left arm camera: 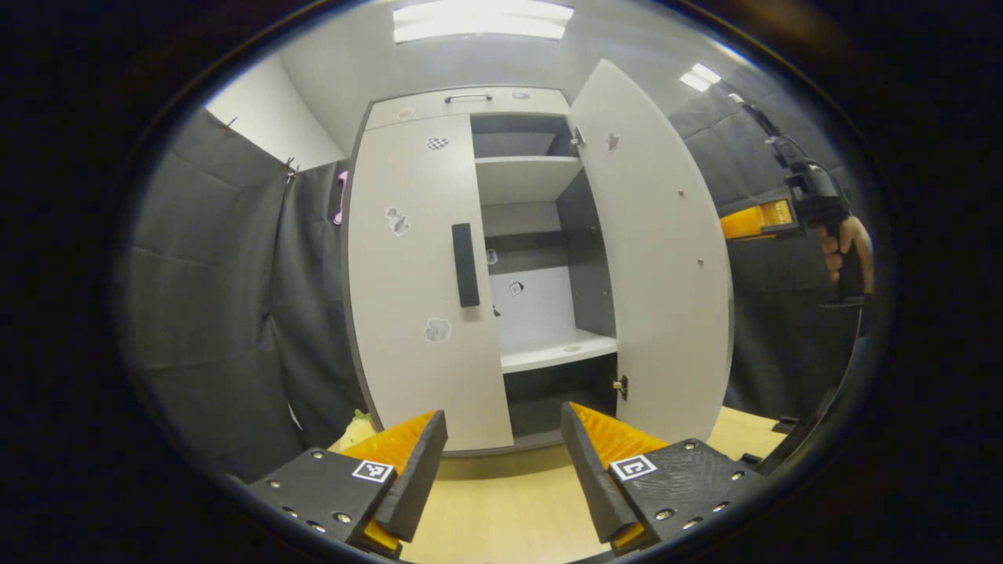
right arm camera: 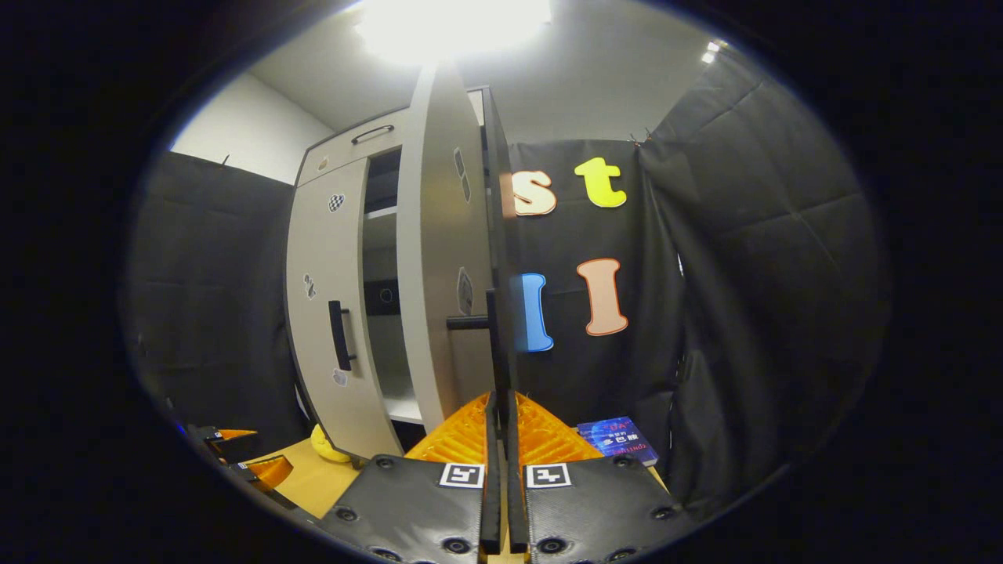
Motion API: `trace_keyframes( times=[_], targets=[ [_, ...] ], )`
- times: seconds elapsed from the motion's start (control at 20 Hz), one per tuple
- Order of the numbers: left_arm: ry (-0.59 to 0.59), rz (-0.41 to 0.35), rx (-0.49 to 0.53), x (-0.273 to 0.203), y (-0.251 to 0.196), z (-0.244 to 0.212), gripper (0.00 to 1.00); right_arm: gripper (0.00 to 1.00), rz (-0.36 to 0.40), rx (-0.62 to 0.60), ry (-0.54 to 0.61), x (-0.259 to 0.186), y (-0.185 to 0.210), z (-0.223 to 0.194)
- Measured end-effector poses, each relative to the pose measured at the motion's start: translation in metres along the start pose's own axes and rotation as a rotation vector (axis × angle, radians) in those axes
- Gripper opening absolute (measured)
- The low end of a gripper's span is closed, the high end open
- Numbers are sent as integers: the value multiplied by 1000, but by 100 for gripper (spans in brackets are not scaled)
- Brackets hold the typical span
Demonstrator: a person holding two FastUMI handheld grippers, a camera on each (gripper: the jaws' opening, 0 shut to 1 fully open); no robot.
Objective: Open the right door of the double-door shoe cabinet with the right hand, and open the left door with the left hand.
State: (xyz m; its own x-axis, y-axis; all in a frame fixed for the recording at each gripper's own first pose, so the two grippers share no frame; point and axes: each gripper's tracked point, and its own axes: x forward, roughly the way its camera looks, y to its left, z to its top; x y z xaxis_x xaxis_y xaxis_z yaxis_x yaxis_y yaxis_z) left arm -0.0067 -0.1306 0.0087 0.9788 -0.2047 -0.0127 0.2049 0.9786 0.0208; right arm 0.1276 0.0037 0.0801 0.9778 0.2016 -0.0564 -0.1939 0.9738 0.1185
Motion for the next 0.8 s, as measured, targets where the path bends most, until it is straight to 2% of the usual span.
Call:
trace_keyframes(
  times=[0.35,0.4,0.45,0.5,0.7,0.8],
  targets=[
    [-53,14,18,42,11,39,85,5,-124,-55,-11,-41,-47,-6],
    [-63,13,12,50,13,46,85,9,-130,-48,-7,-47,-49,-8],
    [-78,8,3,57,13,54,85,17,-139,-35,0,-53,-54,-12],
    [-97,2,-6,64,13,63,85,29,-143,-22,0,-58,-56,-13],
    [-149,8,20,94,18,91,85,96,-196,-9,-6,-71,-76,-20],
    [-157,30,31,112,25,101,84,92,-229,-19,-11,-76,-85,-21]
  ],
)
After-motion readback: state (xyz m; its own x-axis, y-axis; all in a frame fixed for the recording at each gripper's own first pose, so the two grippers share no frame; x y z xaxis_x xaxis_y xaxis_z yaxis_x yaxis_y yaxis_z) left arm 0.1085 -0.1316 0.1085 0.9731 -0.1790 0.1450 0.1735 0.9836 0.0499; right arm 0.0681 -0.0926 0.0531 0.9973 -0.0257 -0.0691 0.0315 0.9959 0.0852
